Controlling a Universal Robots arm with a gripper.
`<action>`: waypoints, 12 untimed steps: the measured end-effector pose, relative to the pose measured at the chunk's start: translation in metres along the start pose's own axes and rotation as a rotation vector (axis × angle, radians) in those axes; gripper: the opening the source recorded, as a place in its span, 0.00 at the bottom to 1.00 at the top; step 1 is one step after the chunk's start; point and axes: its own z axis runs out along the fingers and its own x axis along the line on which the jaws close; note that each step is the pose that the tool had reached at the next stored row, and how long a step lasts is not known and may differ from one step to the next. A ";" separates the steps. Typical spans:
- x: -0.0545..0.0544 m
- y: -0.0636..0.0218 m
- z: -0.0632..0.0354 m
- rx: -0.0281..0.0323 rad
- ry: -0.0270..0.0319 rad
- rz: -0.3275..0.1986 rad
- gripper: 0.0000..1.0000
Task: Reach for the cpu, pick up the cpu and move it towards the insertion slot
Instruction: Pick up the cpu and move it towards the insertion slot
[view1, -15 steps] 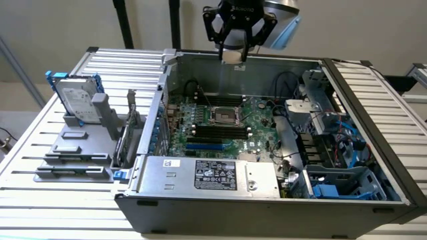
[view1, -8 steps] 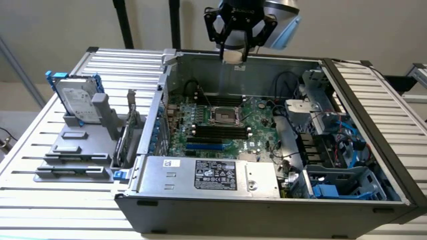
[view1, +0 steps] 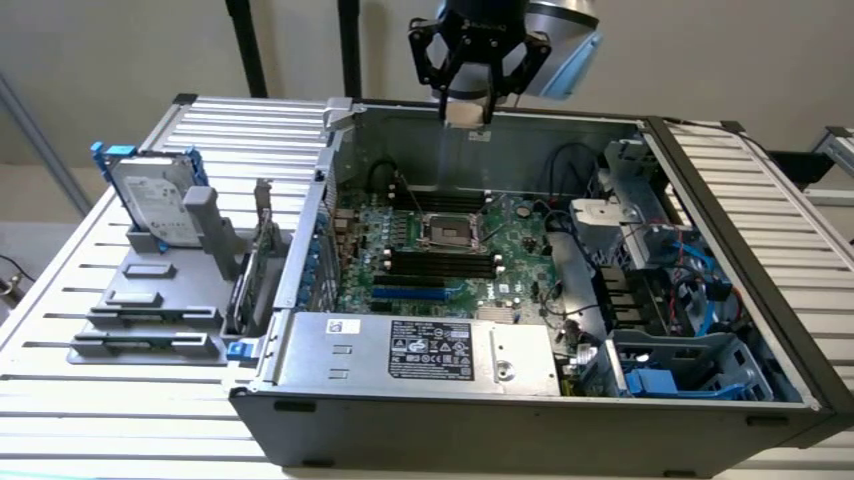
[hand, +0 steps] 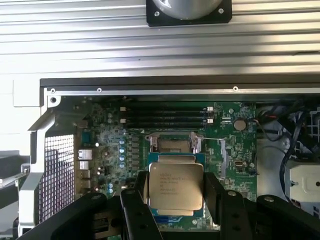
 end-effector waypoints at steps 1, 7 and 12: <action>0.000 0.0003 0.0006 0.0000 0.0000 0.000 0.55; 0.000 0.0043 0.0030 0.0047 -0.0004 -0.011 0.55; 0.000 0.0046 0.0032 0.0052 -0.0004 -0.013 0.55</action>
